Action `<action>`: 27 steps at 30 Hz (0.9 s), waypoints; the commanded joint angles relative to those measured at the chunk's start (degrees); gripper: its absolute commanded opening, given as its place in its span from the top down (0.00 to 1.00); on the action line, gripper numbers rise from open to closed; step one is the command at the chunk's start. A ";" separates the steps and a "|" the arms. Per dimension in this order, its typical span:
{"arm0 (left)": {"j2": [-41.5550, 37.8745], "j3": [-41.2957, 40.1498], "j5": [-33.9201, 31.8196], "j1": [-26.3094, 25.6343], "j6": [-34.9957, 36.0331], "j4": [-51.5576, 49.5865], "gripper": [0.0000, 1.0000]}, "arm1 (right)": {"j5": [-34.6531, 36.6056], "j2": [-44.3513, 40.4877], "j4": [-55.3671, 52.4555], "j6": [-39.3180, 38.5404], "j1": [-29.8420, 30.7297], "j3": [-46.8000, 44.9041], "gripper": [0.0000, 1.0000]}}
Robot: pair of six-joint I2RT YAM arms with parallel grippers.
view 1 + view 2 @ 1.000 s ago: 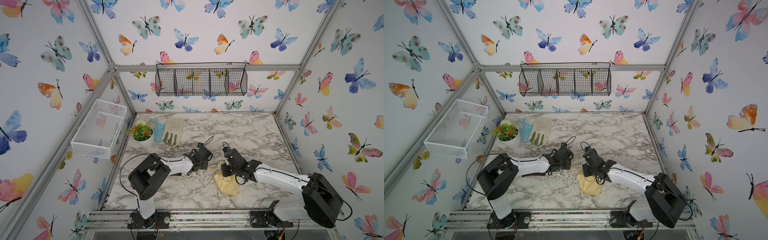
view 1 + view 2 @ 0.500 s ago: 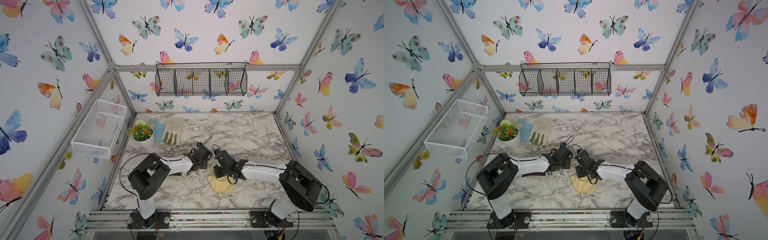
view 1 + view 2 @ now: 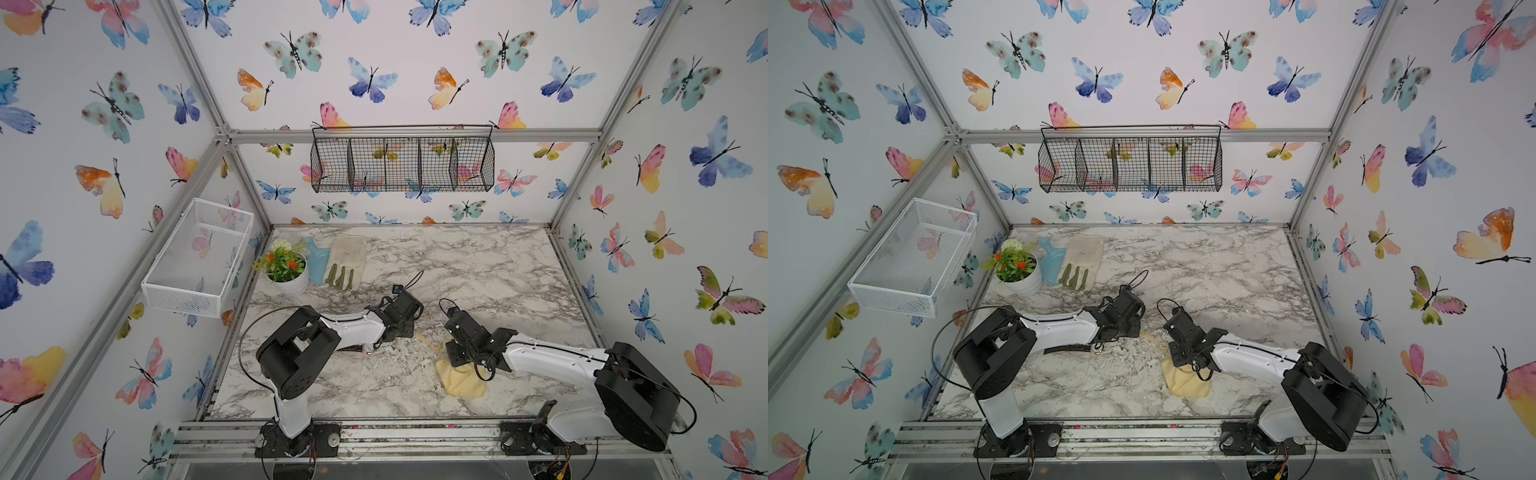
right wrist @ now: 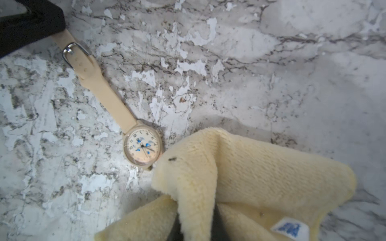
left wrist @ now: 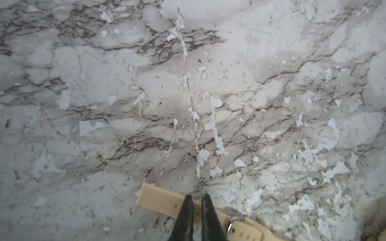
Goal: Wipe the watch dial
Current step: Wipe the dirt from the watch dial.
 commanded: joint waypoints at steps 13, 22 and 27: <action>5.72 -5.26 2.27 2.64 -0.42 -5.50 0.86 | -6.76 11.82 5.33 -2.76 1.61 11.98 0.98; 6.30 -6.57 2.23 3.66 -0.41 -4.50 0.87 | -4.99 11.90 8.95 -1.01 1.53 3.38 0.98; 6.87 -7.57 2.40 4.47 -0.33 -3.69 0.88 | -1.52 6.80 6.86 0.04 1.53 -0.91 0.98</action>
